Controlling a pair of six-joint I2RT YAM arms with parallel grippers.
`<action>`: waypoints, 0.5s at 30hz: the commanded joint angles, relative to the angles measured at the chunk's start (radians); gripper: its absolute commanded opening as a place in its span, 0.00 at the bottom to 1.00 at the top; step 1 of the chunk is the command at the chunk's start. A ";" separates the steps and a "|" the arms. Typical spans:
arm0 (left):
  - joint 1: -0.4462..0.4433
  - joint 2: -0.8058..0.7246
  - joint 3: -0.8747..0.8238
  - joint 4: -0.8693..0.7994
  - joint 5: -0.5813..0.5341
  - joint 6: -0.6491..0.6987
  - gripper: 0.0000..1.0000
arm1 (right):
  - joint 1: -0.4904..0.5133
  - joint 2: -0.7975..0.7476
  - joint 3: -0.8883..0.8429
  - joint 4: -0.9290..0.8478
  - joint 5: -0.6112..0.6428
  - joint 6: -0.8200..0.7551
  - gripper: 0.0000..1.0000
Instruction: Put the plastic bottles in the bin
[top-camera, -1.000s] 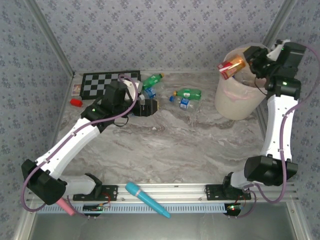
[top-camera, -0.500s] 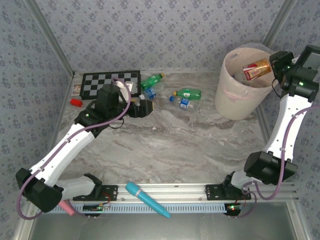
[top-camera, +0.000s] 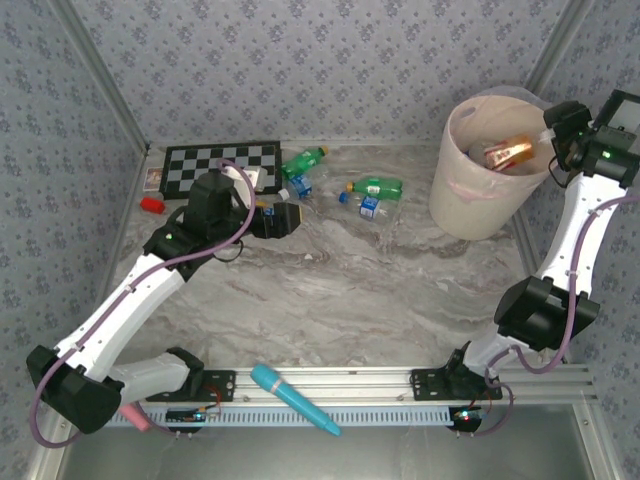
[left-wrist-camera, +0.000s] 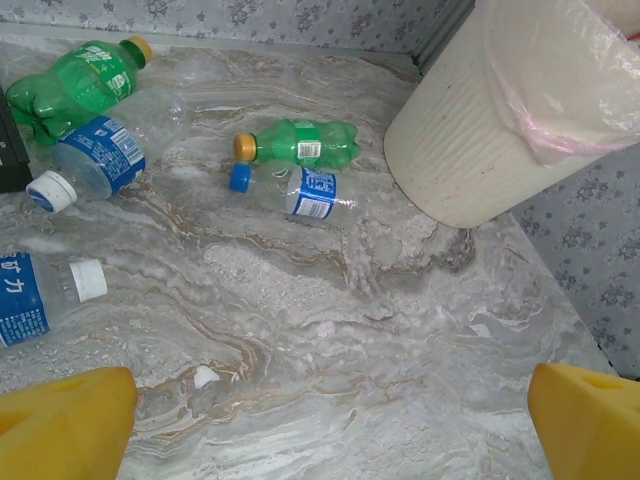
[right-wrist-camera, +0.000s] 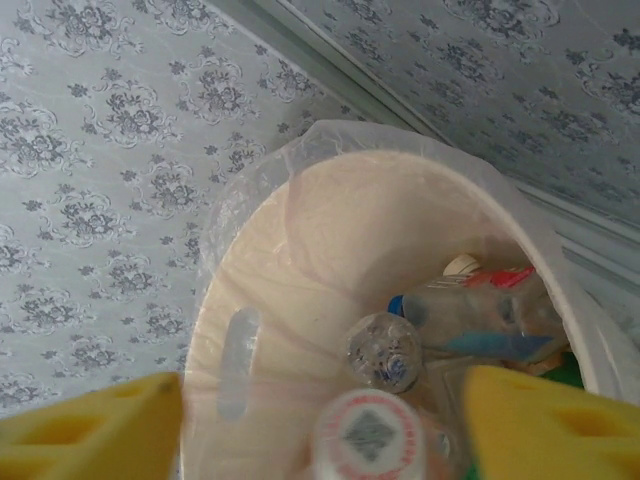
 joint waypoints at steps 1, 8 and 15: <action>0.012 -0.018 0.002 0.011 -0.005 0.002 1.00 | 0.001 -0.004 0.041 -0.022 0.033 -0.027 1.00; 0.024 0.000 0.006 0.009 -0.011 0.006 1.00 | 0.039 -0.034 0.025 -0.032 0.050 -0.053 1.00; 0.037 0.036 0.005 -0.002 -0.041 -0.008 1.00 | 0.110 -0.083 -0.009 -0.035 0.064 -0.077 1.00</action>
